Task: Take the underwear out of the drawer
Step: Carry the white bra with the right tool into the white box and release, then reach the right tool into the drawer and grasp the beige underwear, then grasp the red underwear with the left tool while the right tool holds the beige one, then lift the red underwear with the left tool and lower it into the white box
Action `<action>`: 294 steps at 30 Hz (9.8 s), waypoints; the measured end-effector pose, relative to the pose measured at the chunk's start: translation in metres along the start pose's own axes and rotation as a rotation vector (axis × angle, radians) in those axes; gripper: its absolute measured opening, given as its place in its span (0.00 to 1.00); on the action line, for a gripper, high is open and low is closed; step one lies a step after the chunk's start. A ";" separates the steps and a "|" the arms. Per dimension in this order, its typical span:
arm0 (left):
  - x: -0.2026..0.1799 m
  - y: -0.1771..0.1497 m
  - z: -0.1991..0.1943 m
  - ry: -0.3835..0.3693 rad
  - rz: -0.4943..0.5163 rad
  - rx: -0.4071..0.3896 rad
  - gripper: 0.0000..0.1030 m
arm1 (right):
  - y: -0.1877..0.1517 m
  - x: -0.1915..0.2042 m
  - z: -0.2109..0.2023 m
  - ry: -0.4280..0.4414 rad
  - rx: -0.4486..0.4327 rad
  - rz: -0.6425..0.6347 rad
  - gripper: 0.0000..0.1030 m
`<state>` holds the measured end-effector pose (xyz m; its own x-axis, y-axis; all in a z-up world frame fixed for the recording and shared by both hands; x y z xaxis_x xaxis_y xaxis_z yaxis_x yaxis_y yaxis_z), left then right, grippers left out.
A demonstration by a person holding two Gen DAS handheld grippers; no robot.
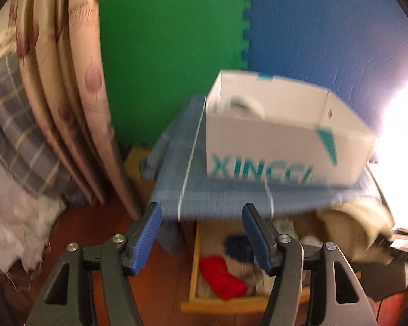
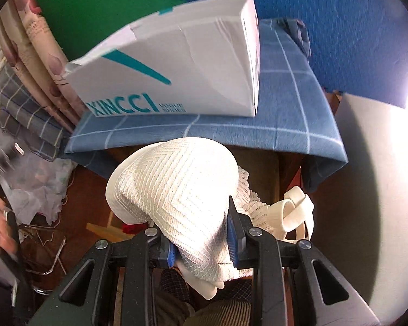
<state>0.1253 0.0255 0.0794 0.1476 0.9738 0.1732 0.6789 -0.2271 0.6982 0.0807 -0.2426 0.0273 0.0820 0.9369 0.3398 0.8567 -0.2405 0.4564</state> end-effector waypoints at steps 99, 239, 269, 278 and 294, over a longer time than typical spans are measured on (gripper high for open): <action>0.003 -0.153 0.072 -0.124 -0.444 0.204 0.61 | -0.053 0.056 0.096 -0.035 0.436 -0.036 0.76; -0.055 -0.120 0.117 -0.280 -0.161 0.512 0.18 | -0.068 -0.039 0.129 -0.007 0.300 0.170 0.28; -0.050 0.084 -0.078 -0.361 0.172 -0.085 0.18 | -0.066 -0.041 0.127 -0.013 0.291 0.169 0.28; -0.044 0.186 -0.055 -0.294 0.147 -0.165 0.18 | -0.065 -0.041 0.127 -0.011 0.290 0.173 0.28; -0.076 0.185 0.087 -0.282 0.103 0.066 0.18 | -0.064 -0.041 0.125 0.017 0.290 0.179 0.29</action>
<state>0.3017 -0.0896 0.1346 0.4061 0.9132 0.0347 0.6935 -0.3327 0.6390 0.0858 -0.2336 -0.1188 0.2376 0.8813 0.4085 0.9389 -0.3162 0.1361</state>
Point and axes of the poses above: each gripper's, at about its wrist camera, not at the fingertips, and z roughly the way its jaws point, x to its left, y to its top, the point moved 9 cm from there along z, roughly the way its jaws point, and after that the axes turned 12 degrees about z, right-handed, at the moved point
